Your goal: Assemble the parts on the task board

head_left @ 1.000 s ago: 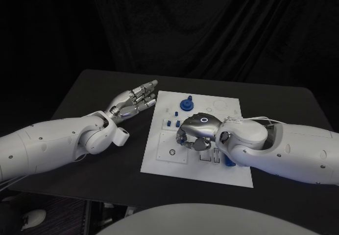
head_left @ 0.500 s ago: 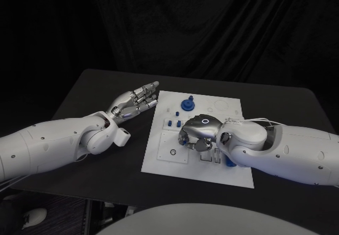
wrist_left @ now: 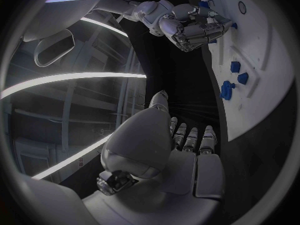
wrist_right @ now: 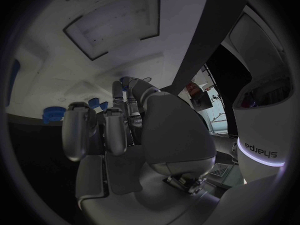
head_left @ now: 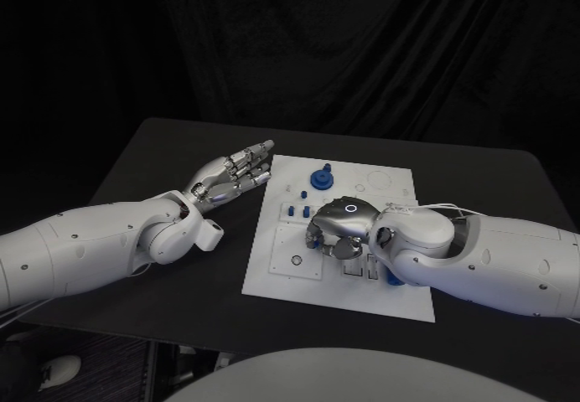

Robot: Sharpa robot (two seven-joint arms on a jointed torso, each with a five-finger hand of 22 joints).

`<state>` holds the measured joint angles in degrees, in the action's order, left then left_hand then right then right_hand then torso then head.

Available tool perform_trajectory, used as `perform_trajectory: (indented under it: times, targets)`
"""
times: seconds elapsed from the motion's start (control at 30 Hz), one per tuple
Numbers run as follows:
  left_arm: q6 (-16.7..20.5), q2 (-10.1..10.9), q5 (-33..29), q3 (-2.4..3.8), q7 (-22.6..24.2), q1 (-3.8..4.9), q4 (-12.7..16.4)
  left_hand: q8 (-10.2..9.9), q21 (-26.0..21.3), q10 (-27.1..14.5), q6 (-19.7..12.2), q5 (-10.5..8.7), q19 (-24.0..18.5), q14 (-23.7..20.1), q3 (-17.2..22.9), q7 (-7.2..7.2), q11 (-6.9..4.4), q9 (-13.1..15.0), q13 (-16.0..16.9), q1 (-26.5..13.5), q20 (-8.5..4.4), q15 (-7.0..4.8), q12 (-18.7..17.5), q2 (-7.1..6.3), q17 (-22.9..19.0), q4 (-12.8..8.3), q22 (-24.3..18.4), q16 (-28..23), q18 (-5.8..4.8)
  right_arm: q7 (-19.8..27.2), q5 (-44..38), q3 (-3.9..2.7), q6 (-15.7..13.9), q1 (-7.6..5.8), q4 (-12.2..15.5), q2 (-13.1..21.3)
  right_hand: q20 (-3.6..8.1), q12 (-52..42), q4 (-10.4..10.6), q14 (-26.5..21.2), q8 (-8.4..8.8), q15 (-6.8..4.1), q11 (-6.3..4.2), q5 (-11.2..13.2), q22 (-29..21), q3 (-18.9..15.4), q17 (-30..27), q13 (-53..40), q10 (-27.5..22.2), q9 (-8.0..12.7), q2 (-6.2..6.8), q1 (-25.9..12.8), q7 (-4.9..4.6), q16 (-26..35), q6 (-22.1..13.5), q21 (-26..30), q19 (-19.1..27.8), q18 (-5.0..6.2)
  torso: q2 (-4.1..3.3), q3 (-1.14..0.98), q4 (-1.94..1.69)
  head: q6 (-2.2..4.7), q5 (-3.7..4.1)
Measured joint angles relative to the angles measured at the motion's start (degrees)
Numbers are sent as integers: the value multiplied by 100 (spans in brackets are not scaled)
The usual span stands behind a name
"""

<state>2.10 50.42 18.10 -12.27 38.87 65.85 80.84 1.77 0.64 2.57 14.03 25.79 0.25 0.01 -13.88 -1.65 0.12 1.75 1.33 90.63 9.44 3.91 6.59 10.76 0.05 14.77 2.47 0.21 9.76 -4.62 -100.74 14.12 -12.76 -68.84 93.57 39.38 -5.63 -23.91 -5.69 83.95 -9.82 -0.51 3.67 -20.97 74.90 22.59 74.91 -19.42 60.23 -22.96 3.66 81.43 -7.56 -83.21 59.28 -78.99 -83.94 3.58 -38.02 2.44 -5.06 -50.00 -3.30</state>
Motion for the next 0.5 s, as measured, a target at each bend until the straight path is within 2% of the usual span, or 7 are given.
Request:
perform_trajectory:
  times: [0.07, 0.27, 0.33, 0.4, 0.5]
  targets:
    - [-12, -2, 0, 0, 0, -2, -2, 0, 0, 0, 23, 0, 14, 1, 0, -10, 0, 0, 0, 15, 14, 40, 0, 15, 0, 0, 0, 0, 0, 2, 0, -1, -2, 3, -10, -10, 0, 15, 0, 0, 19, 0, 0, 0, 0, 0, 0, 0, 0, 0, 0, 0, -18, 22, -20, 0, 0, 0, 0, -1, 0, 0, -1]
    - [-47, -6, 0, 0, 0, -11, -8, 0, 0, 0, 97, 0, 7, 1, 16, 27, 0, 7, 0, 15, 36, 40, 0, 16, 1, -15, 0, 0, 0, 5, -2, 5, -1, 16, -26, -27, -13, 131, 17, 0, 258, 0, 2, 134, 0, 18, 0, 30, 13, 76, -2, 1, -56, 47, -343, 78, 12, 0, -2, -3, -1, 0, 7]
    - [-53, -7, 0, 0, 0, -13, -11, 0, 0, 0, 104, 0, 0, 1, 16, 32, 0, 7, 0, 15, 42, 40, 0, 16, 1, -15, 0, 0, 0, 7, -2, 5, 0, 17, -29, -30, -7, 166, 25, 0, 346, 0, 13, 193, 0, 25, 0, 43, -39, 112, -3, 1, -34, 70, -460, 113, 34, 0, -2, -3, -1, 0, 7]
    - [-57, -7, 0, 0, 0, -14, -16, 0, 0, 0, 104, 0, 0, 1, 16, 32, 0, 10, 0, 15, 42, 40, 0, 15, 1, -15, 0, 0, 0, 7, -3, 5, 0, 17, -35, -32, -35, 278, 94, 0, 563, 0, 44, 329, 0, 47, 0, 86, -191, 214, 46, -47, 24, 98, -825, 185, 76, 0, -1, -3, -2, 0, 8]
    - [-63, -7, 0, 0, 0, -18, -19, 0, 0, 0, 104, 0, 0, 1, 16, 32, 0, 14, 0, 15, 42, 40, 0, 16, 2, -15, 0, 0, 0, 8, -4, 5, 4, 18, -42, -32, -62, 335, 119, -5, 607, 37, 80, 370, 0, 41, 0, 108, -279, 273, 81, -83, 83, 120, -956, 236, 103, 0, 1, -3, -2, 0, -1]
